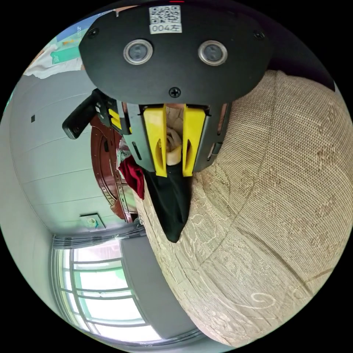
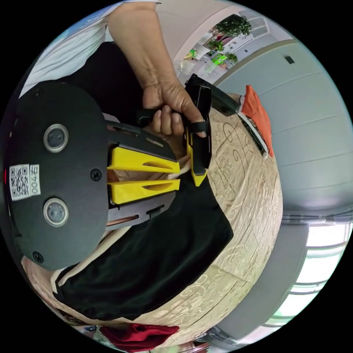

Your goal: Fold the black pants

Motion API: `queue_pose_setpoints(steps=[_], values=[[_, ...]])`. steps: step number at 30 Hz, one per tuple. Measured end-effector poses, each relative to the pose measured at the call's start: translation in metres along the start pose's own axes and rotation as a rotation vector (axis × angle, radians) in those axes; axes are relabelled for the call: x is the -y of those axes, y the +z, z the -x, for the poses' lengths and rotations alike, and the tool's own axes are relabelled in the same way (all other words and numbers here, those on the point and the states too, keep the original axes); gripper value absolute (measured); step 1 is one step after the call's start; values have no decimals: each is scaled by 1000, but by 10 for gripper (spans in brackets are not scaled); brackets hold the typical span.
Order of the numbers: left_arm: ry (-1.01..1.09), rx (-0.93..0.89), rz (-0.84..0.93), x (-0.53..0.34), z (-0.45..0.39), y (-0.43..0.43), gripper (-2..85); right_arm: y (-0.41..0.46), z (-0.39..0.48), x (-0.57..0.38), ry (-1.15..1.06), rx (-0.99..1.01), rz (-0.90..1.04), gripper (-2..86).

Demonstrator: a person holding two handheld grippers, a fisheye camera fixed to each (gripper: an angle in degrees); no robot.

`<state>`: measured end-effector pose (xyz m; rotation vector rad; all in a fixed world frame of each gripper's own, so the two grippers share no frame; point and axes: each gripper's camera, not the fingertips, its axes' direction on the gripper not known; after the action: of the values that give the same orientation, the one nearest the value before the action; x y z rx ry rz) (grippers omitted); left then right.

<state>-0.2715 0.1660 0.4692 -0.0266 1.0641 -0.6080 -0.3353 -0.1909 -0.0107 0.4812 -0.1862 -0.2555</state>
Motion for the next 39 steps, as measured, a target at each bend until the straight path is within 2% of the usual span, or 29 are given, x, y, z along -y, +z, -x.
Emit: queue_pose_setpoints(steps=[3, 7, 12, 19, 21, 23, 25, 26, 29, 31, 36, 39], values=[[115, 67, -37, -18, -19, 9, 54, -13, -47, 30, 168, 23, -15, 87], [346, 206, -47, -45, -65, 34, 47, -6, -79, 104, 240, -12, 37, 125], [477, 314, -44, -72, -91, 68, 46, 59, -61, 226, 178, -181, 249, 170], [434, 293, -45, -99, -82, 101, 47, 175, 23, 281, -131, -594, 572, 190], [429, 288, -45, -105, -81, 108, 48, 209, 35, 276, -224, -760, 668, 179], [427, 284, -43, -112, -80, 115, 48, 221, 37, 274, -257, -807, 711, 155], [423, 282, -41, -120, -79, 123, 48, 230, 30, 268, -281, -879, 753, 99], [424, 280, -41, -122, -79, 125, 48, 230, 22, 264, -281, -900, 753, 42], [436, 285, -40, -132, -82, 134, 48, 222, -10, 249, -230, -848, 766, 14], [444, 280, -39, -139, -87, 141, 47, 201, -32, 241, -160, -765, 703, 6], [503, 228, -53, -156, -124, 156, 45, 94, -132, 195, 110, -372, 447, -2], [561, 174, -51, -171, -161, 174, 45, 29, -194, 142, 170, -245, 314, -3]])
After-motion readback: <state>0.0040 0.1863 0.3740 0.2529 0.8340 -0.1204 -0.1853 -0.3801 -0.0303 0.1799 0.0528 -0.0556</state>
